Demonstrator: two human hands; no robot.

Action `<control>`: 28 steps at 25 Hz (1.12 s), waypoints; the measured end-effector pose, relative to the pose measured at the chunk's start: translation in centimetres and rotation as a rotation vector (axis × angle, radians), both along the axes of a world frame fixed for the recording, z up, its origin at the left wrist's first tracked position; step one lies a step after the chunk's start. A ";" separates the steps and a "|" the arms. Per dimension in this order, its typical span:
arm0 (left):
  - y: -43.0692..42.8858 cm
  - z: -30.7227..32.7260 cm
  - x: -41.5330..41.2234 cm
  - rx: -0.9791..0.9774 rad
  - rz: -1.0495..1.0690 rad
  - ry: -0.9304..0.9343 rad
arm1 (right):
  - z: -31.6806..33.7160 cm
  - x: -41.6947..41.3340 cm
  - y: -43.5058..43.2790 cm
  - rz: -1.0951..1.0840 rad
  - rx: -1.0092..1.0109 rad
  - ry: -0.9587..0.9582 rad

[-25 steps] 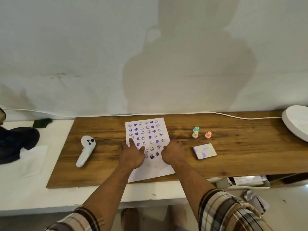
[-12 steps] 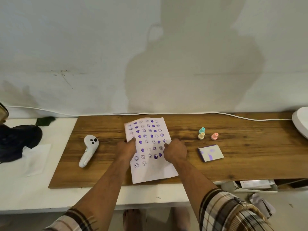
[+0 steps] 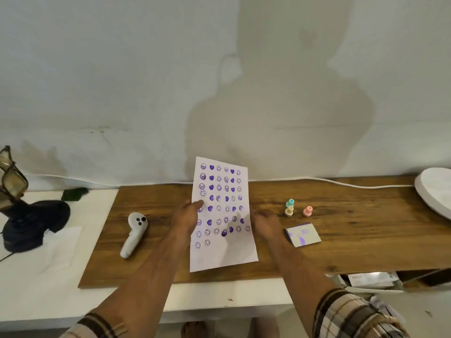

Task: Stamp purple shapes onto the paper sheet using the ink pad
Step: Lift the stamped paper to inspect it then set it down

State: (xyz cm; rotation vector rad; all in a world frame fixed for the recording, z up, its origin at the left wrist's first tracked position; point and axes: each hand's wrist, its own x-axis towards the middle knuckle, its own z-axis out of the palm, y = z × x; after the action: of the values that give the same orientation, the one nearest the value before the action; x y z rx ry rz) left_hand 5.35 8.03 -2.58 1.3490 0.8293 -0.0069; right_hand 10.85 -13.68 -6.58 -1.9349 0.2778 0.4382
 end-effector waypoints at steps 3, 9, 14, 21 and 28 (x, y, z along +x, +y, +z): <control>0.0 5.9 -1.1 -0.080 -0.058 -0.081 | 4.8 -0.8 -1.2 -0.044 0.266 0.047; -0.1 20.3 -6.5 0.028 -0.054 -0.303 | 18.9 -3.8 -3.8 0.038 0.427 -0.178; -1.3 33.4 -11.8 0.070 -0.020 -0.515 | 33.0 -8.0 -4.0 0.048 0.478 -0.432; -2.8 51.0 -18.9 0.161 0.003 -0.797 | 51.3 -14.6 -4.7 0.055 0.567 -0.732; -3.9 60.7 -23.1 0.225 -0.031 -0.953 | 61.6 -18.4 -6.2 0.092 0.605 -0.875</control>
State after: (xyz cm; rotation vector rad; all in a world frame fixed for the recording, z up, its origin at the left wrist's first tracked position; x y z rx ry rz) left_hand -17.71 4.13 58.13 1.3633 -0.0037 0.6717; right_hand -7.58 -19.85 54.98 -1.3755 -0.4677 -0.2707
